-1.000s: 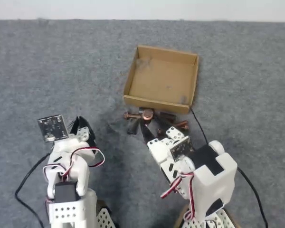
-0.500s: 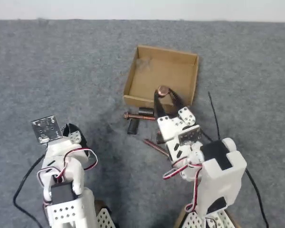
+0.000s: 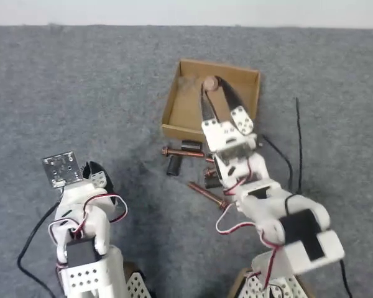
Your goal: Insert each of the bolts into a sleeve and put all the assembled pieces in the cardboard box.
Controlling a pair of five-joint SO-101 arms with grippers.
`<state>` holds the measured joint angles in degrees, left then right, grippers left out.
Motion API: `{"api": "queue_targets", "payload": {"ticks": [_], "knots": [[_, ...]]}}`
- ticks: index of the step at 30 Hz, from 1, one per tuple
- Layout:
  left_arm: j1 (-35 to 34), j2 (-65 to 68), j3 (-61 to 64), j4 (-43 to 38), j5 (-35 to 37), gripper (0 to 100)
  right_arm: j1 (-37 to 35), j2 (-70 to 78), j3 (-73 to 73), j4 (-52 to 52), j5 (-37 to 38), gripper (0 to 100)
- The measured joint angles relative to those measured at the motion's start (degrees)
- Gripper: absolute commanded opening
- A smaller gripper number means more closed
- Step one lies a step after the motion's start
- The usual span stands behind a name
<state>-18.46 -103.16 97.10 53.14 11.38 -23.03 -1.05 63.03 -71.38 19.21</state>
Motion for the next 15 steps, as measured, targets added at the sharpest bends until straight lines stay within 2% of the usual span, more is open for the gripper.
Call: {"api": "queue_targets", "payload": {"ticks": [8,15], "knots": [[0.00,0.00,0.00,0.00,-0.09,2,0.09,-9.85,-11.96,33.67,0.00,0.6],[0.00,0.00,0.00,0.00,-0.09,2,0.09,-11.34,-23.12,63.91,0.00,0.6]]}}
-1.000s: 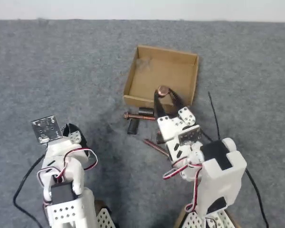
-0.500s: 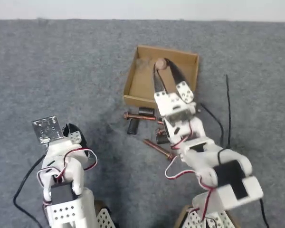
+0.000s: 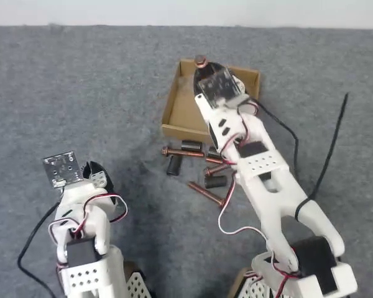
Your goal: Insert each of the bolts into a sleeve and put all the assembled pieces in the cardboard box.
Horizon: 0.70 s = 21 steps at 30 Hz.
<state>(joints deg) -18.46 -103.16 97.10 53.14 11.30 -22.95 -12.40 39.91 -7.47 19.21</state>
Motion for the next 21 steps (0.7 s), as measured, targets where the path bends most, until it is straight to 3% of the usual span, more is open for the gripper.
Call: {"api": "queue_targets", "payload": {"ticks": [12,21], "knots": [[0.00,0.00,0.00,0.00,-0.09,2,3.87,8.26,-20.84,33.58,0.00,0.6],[0.00,0.00,0.00,0.00,-0.09,2,8.70,21.10,-34.64,48.35,0.00,0.6]]}}
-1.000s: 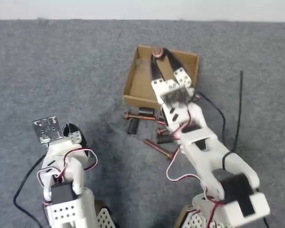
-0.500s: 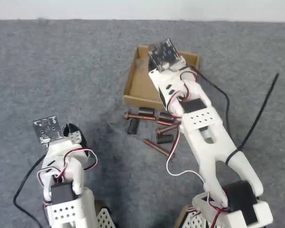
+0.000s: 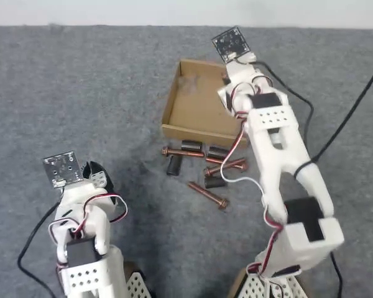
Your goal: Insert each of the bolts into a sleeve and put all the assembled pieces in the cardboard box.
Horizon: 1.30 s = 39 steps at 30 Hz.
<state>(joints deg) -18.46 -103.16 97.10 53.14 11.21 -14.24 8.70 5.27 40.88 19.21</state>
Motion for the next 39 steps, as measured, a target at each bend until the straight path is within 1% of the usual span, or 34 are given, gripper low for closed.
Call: {"api": "queue_targets", "payload": {"ticks": [2,7,9,15,22,28,39], "knots": [[0.00,0.00,0.00,0.00,0.00,2,0.18,1.93,-2.02,2.02,-1.49,0.6],[0.00,0.00,0.00,0.00,0.00,2,0.97,5.71,-7.21,7.56,-9.14,0.6],[0.00,0.00,0.00,0.00,0.00,2,1.14,7.30,-10.02,10.37,-10.81,0.6],[0.00,0.00,0.00,0.00,0.00,2,1.23,15.56,-20.31,18.81,-11.96,0.6],[0.00,0.00,0.00,0.00,0.00,2,1.41,26.46,-37.27,30.68,-12.31,0.6],[0.00,0.00,0.00,0.00,0.00,2,3.34,36.31,-51.69,37.36,-15.91,0.6],[0.00,0.00,0.00,0.00,0.00,2,3.96,48.00,-70.59,49.49,-16.44,1.0]]}}
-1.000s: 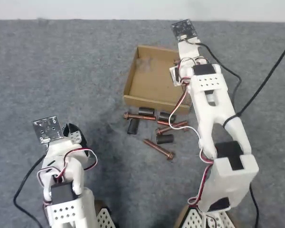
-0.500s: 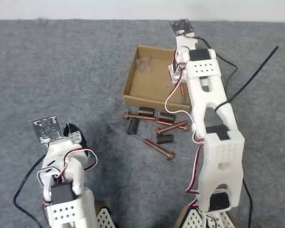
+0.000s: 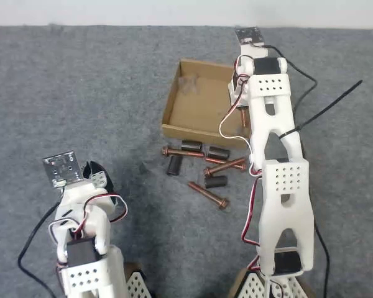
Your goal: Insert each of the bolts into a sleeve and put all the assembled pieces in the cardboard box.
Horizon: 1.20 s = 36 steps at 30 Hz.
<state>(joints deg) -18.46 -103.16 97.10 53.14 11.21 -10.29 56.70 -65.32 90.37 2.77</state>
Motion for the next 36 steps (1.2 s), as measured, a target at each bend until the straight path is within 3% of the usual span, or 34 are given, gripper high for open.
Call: {"api": "queue_targets", "payload": {"ticks": [8,14,24,29,36], "knots": [[0.00,0.00,0.00,0.00,0.00,2,-0.09,2.20,-3.25,1.05,0.00,1.3],[0.00,0.00,0.00,0.00,0.00,2,-0.09,2.20,-3.25,2.02,0.00,13.7],[0.00,0.00,0.00,0.00,0.00,2,-0.09,2.20,-12.22,6.95,0.00,0.6],[0.00,0.00,0.00,0.00,-0.09,2,0.35,2.11,-22.59,9.93,0.00,0.6],[0.00,0.00,0.00,0.00,-0.09,2,3.25,-0.09,-23.91,10.11,0.00,0.6]]}}
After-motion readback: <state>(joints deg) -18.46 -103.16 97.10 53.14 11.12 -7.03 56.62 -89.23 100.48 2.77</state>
